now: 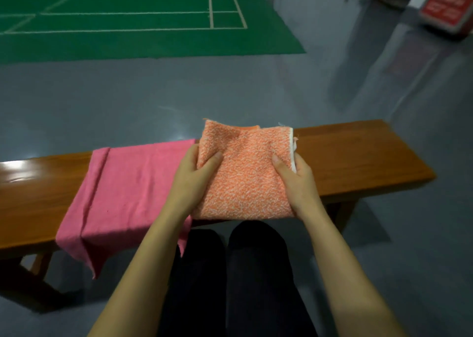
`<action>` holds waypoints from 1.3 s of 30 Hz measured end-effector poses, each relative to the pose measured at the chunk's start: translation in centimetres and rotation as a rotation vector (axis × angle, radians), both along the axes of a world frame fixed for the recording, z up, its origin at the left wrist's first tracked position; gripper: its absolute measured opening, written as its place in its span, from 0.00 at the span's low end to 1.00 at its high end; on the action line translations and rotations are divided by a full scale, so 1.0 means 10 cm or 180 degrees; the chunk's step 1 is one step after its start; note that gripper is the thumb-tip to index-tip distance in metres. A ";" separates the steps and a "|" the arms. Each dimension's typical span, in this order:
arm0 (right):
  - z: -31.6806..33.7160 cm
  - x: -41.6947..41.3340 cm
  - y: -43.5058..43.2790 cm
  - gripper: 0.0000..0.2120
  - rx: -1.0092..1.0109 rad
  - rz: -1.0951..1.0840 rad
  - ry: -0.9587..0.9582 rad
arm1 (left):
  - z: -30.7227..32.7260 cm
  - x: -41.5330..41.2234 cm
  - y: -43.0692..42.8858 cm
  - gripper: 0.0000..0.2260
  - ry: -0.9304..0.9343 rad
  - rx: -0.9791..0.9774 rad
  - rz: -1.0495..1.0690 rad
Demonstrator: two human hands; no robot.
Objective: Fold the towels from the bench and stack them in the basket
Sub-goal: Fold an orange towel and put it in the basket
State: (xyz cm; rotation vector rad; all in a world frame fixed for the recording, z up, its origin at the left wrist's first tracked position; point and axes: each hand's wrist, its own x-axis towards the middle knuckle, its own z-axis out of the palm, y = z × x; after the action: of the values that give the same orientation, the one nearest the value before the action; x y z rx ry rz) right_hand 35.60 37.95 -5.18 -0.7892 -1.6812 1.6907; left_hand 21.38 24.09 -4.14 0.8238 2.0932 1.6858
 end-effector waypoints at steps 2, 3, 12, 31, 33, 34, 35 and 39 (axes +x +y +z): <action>0.05 0.32 0.09 0.07 0.0019 -0.0196 0.0043 | 0.05 0.22 0.18 0.07 0.0052 -0.0032 -0.0233; 0.08 0.48 0.13 0.07 0.0033 -0.0309 0.0059 | 0.08 0.34 0.27 0.07 0.0087 -0.0064 -0.0344; 0.30 2.10 0.47 0.10 0.0074 -0.1658 0.0097 | 0.45 1.59 1.17 0.13 0.0845 -0.0360 -0.1566; -0.25 5.48 0.05 0.04 -0.0197 -0.4142 -0.0417 | -0.14 5.01 2.29 0.12 0.1158 -0.0633 -0.4070; -0.38 5.77 -0.03 0.02 -0.0261 -0.4316 -0.0618 | -0.27 5.32 2.30 0.13 0.1152 -0.0654 -0.4204; -0.45 5.90 -0.06 0.02 -0.0300 -0.4390 -0.0662 | -0.34 5.47 2.30 0.13 0.1138 -0.0677 -0.4260; -0.51 6.01 -0.10 0.02 -0.0341 -0.4472 -0.0688 | -0.41 5.62 2.30 0.13 0.1109 -0.0701 -0.4320; -0.72 6.40 -0.20 0.07 -0.0407 -0.4689 -0.0731 | -0.74 6.13 2.30 0.12 0.0956 -0.0809 -0.4508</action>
State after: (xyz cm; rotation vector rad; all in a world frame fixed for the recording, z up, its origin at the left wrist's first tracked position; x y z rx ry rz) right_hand 99.65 35.96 -12.37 -1.7121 -0.6133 0.6269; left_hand 82.70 47.12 -11.58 1.8677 1.1174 0.5168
